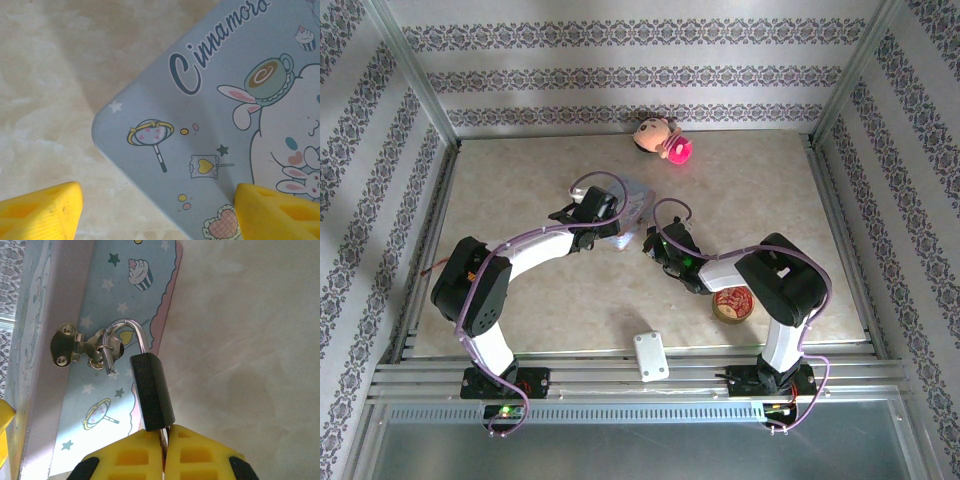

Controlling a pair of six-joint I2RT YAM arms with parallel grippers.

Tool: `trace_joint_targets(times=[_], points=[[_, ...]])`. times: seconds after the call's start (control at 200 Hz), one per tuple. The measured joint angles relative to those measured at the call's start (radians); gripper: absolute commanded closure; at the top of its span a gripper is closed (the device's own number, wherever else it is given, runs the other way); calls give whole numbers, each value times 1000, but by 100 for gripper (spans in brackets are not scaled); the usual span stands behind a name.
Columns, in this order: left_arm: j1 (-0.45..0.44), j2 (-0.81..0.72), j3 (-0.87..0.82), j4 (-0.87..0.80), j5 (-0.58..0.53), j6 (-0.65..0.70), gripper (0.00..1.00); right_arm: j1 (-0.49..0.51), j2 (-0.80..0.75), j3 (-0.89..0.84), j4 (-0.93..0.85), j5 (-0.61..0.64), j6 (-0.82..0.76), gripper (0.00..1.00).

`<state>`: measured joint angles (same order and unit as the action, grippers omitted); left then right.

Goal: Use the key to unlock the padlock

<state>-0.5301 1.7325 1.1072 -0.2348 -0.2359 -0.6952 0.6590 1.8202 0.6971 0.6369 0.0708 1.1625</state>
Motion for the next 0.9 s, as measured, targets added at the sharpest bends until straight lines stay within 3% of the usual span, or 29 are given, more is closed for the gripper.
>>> trace_joint_targets(times=[0.899], points=[[0, 0, -2, 0, 0, -12, 11, -2, 50, -10, 114, 0, 79, 100]])
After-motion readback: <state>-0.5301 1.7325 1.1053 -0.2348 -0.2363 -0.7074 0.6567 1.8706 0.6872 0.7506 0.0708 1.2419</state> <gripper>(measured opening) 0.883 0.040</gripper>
